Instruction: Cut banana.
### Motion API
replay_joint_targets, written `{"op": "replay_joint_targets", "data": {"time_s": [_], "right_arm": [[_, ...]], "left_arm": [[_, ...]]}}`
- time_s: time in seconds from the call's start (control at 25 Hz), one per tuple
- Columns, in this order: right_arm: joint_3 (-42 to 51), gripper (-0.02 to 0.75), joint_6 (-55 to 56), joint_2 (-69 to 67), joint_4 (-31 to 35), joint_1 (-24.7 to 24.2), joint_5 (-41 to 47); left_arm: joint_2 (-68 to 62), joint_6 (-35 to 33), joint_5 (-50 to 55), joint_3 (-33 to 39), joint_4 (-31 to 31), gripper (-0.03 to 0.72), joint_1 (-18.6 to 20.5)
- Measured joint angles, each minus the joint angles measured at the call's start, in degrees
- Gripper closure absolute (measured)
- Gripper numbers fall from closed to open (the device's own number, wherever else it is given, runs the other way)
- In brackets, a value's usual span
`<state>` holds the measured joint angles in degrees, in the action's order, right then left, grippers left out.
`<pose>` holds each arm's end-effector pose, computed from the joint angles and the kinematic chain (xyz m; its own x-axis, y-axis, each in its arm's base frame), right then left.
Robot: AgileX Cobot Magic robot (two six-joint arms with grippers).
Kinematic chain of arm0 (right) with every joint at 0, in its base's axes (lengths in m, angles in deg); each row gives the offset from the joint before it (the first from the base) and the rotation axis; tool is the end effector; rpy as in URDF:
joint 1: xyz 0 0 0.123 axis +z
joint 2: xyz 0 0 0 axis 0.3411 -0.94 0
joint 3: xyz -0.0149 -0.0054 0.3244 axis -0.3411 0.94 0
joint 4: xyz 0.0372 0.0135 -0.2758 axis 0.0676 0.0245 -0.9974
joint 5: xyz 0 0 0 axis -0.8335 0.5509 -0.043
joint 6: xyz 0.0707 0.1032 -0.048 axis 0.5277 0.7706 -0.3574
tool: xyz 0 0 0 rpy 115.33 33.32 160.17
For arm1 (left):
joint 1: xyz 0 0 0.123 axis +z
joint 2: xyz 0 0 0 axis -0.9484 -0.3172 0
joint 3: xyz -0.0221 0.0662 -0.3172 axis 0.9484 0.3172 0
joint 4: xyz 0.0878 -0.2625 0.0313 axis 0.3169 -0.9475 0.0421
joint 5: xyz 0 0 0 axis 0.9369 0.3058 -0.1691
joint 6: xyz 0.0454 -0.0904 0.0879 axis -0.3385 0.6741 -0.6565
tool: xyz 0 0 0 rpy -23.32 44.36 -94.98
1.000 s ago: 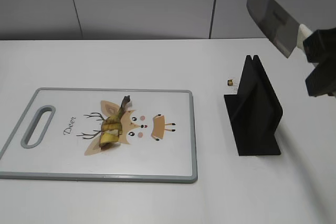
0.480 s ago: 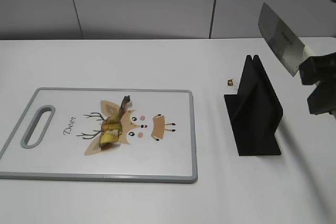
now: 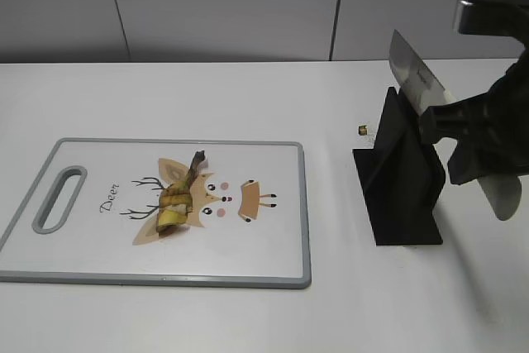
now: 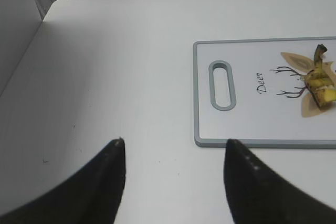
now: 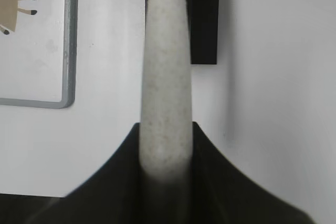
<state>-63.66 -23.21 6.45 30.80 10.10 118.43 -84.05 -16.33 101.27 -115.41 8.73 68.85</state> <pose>0.2390 0.1257 0.2628 -0.9331 0.0332 -0.3580 -0.0100 0.9929 0.1182 0.0153 -0.0027 0.2669 -0.4612 0.1396 -0.8763 0.1153 0.9886 0.0968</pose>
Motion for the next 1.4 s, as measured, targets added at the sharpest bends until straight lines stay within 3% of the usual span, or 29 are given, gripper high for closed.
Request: {"op": "replay_joint_targets", "data": {"time_s": [0.28, 1.4], "right_arm": [[0.00, 0.577, 2.86, -1.94, -3.76, 0.00, -0.89], [0.05, 0.577, 3.19, -11.61, -7.07, 0.00, -5.92]], "left_arm": [[0.00, 0.00, -0.04, 0.18, 0.00, 0.112, 0.00], [0.00, 0.00, -0.04, 0.18, 0.00, 0.114, 0.00]]}}
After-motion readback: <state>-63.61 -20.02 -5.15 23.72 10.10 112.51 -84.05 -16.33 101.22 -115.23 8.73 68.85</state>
